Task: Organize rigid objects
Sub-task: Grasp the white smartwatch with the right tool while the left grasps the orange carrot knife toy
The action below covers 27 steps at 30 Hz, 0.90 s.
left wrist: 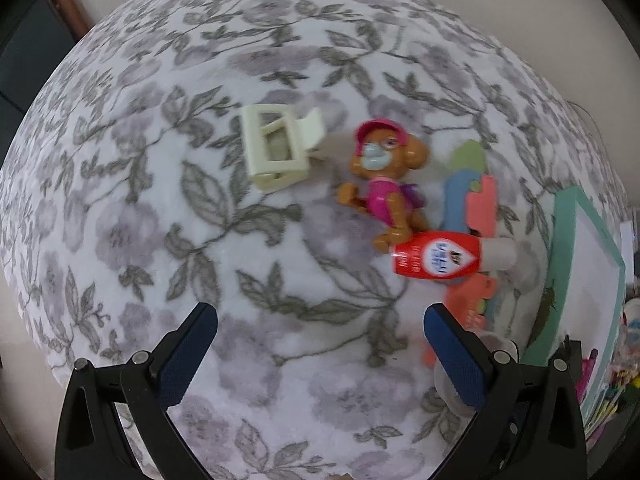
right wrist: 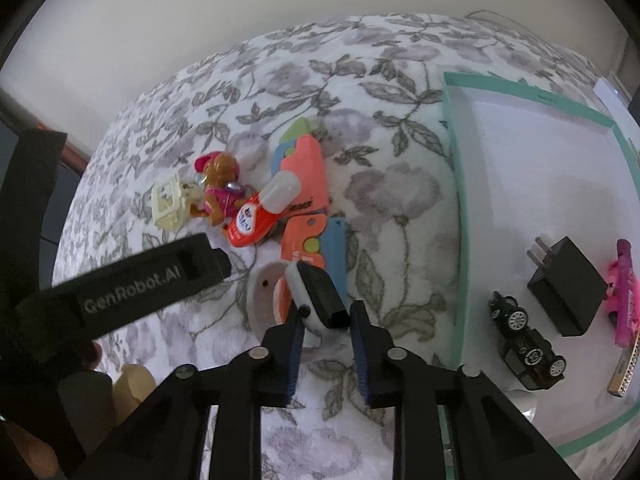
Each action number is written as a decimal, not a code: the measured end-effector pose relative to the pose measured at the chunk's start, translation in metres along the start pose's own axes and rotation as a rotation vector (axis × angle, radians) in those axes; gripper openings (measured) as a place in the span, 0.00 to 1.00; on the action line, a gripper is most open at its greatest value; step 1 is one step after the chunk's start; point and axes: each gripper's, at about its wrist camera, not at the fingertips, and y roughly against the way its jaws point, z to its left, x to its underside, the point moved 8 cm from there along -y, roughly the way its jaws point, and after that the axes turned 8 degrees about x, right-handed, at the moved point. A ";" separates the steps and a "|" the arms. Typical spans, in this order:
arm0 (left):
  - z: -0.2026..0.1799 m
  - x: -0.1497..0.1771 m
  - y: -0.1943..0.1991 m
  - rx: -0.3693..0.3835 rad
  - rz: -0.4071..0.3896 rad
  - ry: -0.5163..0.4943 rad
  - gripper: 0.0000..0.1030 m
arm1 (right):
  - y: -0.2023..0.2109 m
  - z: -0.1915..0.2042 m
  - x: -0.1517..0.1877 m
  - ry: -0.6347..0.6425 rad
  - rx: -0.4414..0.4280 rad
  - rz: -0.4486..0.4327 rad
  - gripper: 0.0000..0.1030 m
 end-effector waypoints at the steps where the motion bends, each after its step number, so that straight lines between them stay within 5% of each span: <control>1: -0.003 0.000 0.000 0.003 0.000 -0.006 1.00 | 0.000 -0.002 0.000 -0.005 0.003 0.003 0.23; 7: -0.020 0.003 -0.001 0.043 0.002 -0.022 1.00 | 0.012 -0.014 -0.006 -0.056 -0.030 -0.019 0.23; 18: -0.044 0.003 -0.013 0.111 -0.004 -0.046 1.00 | 0.033 -0.055 -0.018 -0.130 0.051 -0.087 0.23; 27: -0.079 0.007 -0.029 0.042 -0.039 -0.177 1.00 | 0.054 -0.100 -0.028 -0.224 0.113 -0.144 0.23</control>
